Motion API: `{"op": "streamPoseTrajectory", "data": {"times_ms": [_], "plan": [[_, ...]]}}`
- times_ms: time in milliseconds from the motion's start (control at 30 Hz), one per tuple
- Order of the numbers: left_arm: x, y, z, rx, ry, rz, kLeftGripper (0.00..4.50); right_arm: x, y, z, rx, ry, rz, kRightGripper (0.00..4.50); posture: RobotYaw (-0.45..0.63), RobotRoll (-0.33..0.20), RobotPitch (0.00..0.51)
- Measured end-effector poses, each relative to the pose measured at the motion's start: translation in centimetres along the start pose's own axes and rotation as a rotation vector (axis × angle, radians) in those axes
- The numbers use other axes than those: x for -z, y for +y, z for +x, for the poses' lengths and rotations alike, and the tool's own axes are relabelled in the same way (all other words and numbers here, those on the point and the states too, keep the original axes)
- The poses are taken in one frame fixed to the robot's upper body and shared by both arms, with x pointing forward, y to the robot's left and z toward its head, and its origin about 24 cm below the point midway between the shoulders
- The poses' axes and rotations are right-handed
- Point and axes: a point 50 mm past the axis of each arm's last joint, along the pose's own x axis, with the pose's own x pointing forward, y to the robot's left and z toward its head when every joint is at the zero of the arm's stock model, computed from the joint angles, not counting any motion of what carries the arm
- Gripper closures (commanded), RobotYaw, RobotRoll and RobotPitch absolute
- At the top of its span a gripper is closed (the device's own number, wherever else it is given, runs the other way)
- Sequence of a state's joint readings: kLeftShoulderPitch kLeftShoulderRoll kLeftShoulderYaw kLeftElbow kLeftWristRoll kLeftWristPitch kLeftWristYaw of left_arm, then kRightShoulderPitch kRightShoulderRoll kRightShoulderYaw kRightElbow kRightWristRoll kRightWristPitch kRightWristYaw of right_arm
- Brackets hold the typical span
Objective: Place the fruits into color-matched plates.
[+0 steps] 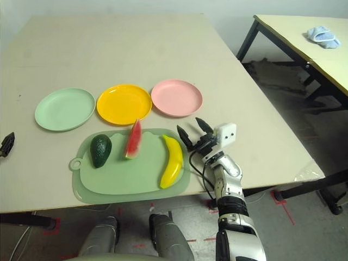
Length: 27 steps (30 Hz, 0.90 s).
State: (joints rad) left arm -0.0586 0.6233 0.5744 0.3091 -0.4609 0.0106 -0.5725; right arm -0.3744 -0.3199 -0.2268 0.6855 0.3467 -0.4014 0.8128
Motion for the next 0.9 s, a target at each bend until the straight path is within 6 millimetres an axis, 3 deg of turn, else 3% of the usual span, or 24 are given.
{"op": "streamPoseTrajectory", "data": {"times_ms": [133, 267, 400, 500, 667, 733, 800, 900], "plan": [[-2.6, -1.1, 0.5, 0.313, -0.042, 0.008, 0.0, -0.3, -2.1, -1.0, 0.074, 0.085, -0.058, 0.02, 0.06, 0.0, 0.156], [-5.4, -1.6, 0.3, 0.591, -0.028, 0.121, 0.0, -1.2, -3.3, -1.4, 0.051, 0.178, -0.145, 0.02, 0.03, 0.0, 0.171], [-7.0, -2.6, -0.1, 0.922, 0.093, 0.271, 0.0, -5.1, -5.8, -1.5, -0.069, 0.28, -0.34, 0.02, 0.01, 0.0, 0.166], [-7.8, -5.1, 0.3, 1.144, 0.1, 0.35, 0.0, -9.5, -4.3, -0.3, -0.341, 0.269, -0.54, 0.02, 0.0, 0.0, 0.155], [-8.8, -8.8, 1.0, 1.382, 0.07, 0.422, 0.0, -10.7, -0.9, -0.9, -0.841, 0.406, -0.751, 0.02, -0.02, 0.0, 0.142], [-9.7, -10.0, 1.2, 1.447, 0.04, 0.455, 0.0, -12.6, -0.1, -0.5, -1.019, 0.432, -0.871, 0.02, -0.03, 0.0, 0.141], [-10.3, -10.8, 1.3, 1.491, 0.033, 0.471, 0.0, -14.2, 0.5, -0.3, -1.145, 0.45, -0.978, 0.02, -0.03, 0.0, 0.139], [-10.8, -11.2, 1.5, 1.535, 0.054, 0.499, 0.0, -15.0, 1.4, -0.5, -1.311, 0.512, -1.083, 0.02, -0.03, 0.0, 0.145]]}}
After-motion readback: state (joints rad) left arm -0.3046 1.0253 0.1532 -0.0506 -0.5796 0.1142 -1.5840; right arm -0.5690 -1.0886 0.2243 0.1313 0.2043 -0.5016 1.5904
